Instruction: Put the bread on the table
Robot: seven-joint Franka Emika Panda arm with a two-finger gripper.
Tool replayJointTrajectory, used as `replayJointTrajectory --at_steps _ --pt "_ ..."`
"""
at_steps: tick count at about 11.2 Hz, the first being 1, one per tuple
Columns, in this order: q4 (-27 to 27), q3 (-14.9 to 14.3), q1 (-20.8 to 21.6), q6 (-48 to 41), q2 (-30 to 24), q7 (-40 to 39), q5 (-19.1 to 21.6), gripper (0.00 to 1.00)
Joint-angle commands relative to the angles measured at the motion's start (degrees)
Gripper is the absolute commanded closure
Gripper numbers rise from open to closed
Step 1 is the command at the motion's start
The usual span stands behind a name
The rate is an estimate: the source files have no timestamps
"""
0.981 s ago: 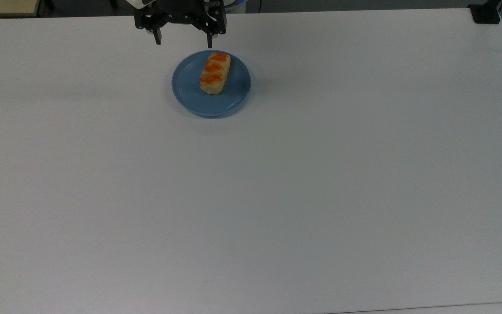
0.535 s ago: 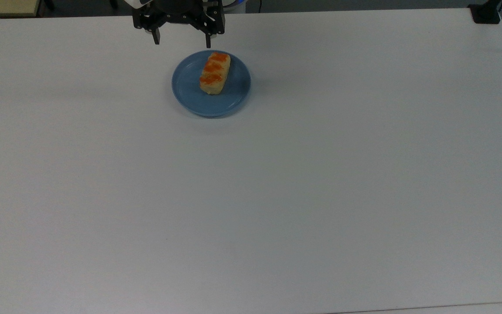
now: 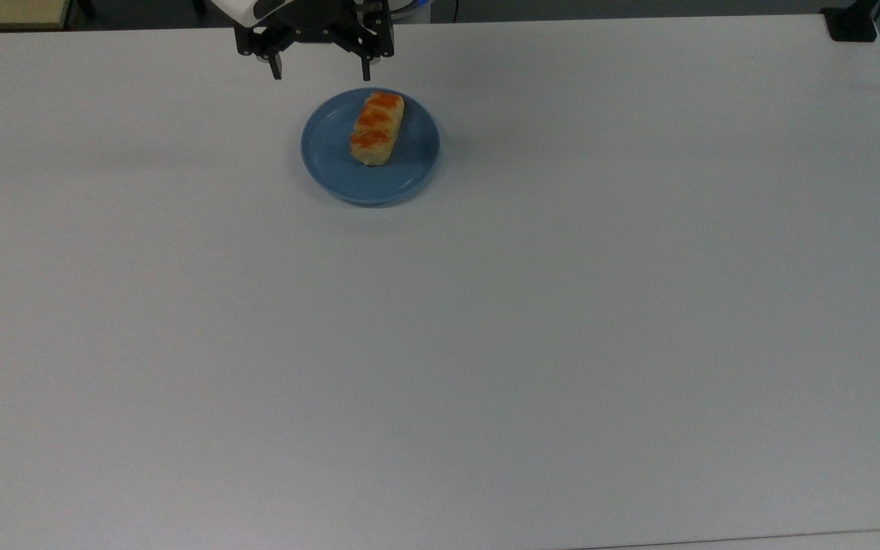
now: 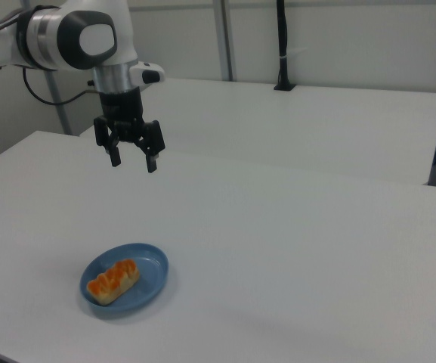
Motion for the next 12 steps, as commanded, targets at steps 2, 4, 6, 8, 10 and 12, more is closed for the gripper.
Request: replayJointTrajectory --at_steps 2,4,6,8,10,12 --pt "-6.9 -0.1 0.7 -1.7 -1.0 -1.2 0.2 0.0" --pt "-13.7 0.5 1.0 0.2 -1.0 -0.7 -0.3 0.0" --pt "-20.3 1.4 2.0 5.6 -1.2 3.1 -0.6 0.0" --pt "-26.2 1.5 4.3 12.9 -1.1 9.1 -2.8 0.0" --pt "-30.9 1.6 5.1 18.0 -0.8 11.2 -4.2 0.02" --pt "-31.5 1.8 5.2 19.8 -0.1 13.2 -4.4 0.24"
